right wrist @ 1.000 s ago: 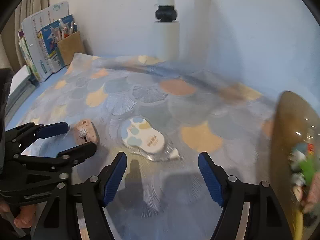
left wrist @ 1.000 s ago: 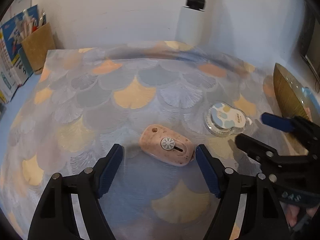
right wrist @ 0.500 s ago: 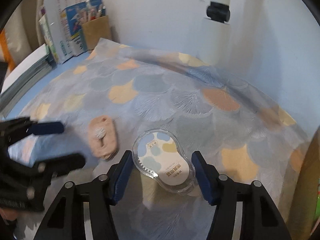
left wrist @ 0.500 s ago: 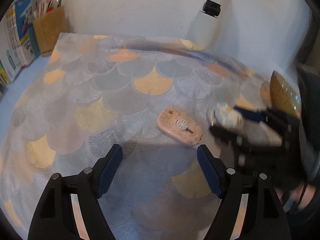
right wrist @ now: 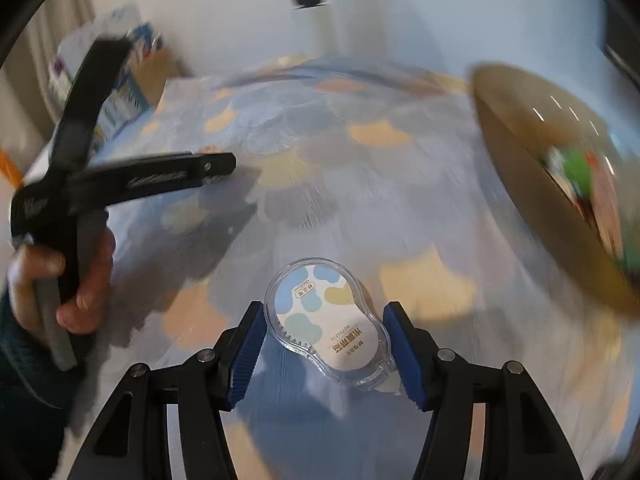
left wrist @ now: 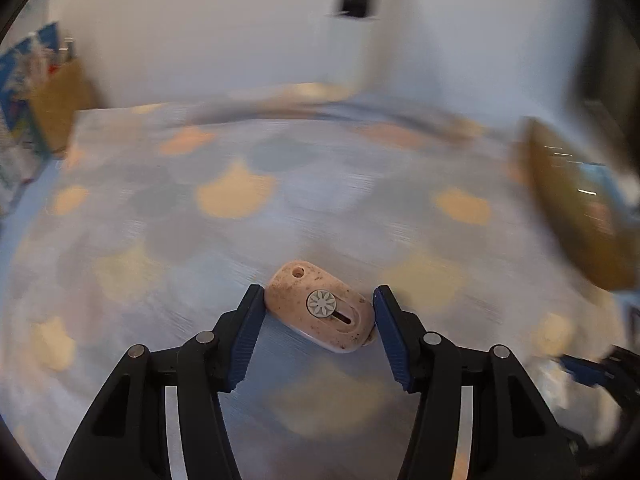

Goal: Organize rigid objects
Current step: 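Grasp the pink oval case with the left tool while the right tool grasps the clear container, then carry the pink case and clear container over the glass bowl and open both tools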

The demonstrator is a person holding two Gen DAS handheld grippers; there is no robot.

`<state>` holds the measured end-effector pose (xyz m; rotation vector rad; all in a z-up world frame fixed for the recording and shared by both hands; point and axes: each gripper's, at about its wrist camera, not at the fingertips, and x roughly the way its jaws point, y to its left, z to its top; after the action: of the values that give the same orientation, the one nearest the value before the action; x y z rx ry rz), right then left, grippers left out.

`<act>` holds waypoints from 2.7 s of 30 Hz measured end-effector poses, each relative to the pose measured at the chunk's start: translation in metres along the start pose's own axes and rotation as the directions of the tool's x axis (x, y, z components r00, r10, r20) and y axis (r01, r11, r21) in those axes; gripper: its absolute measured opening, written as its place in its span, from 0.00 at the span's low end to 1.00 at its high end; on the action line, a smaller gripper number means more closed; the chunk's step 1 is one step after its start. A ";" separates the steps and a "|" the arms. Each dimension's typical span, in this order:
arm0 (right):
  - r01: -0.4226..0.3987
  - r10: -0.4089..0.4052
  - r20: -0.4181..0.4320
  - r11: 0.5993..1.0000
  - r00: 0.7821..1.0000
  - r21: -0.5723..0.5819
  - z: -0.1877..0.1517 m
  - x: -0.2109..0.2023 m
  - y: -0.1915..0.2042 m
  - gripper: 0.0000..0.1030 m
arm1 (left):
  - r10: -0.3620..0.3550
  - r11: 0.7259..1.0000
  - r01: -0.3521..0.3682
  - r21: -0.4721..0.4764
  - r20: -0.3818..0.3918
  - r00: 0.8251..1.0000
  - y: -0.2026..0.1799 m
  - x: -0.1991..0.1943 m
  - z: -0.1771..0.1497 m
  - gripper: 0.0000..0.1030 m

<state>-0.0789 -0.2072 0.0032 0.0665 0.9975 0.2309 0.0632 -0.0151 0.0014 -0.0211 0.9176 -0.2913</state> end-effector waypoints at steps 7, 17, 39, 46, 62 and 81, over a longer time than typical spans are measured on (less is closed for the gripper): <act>0.110 -0.113 0.095 0.993 0.989 0.035 -0.037 -0.017 0.002 0.58 | -0.018 0.962 0.023 0.272 -0.021 1.000 -0.051 -0.014 -0.041 0.52; 0.142 -0.138 0.082 0.989 0.987 -0.034 -0.057 -0.025 0.004 0.71 | 0.027 0.982 -0.021 0.187 -0.033 0.999 -0.023 -0.035 -0.063 0.66; 0.084 -0.074 0.103 0.992 0.992 -0.091 -0.052 -0.032 0.015 0.34 | -0.002 0.981 0.005 0.195 -0.014 1.000 -0.071 -0.030 -0.056 0.32; 0.127 -0.111 0.201 0.990 0.973 -0.069 -0.041 -0.074 -0.002 0.34 | -0.077 0.984 0.069 0.167 0.037 0.996 -0.097 -0.050 -0.044 0.32; 0.318 -0.301 0.434 0.948 0.849 0.034 0.040 -0.190 -0.086 0.34 | -0.068 0.991 0.029 0.129 0.311 0.948 -0.169 -0.108 0.052 0.32; 0.266 -0.341 0.258 0.921 0.904 0.285 0.060 -0.127 -0.181 0.34 | -0.115 0.986 0.084 0.144 0.224 0.968 -0.217 -0.026 0.072 0.32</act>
<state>-0.0656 -0.4083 0.1114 0.1630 0.7112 -0.1907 0.0524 -0.2248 0.0966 0.0217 0.6646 -0.4340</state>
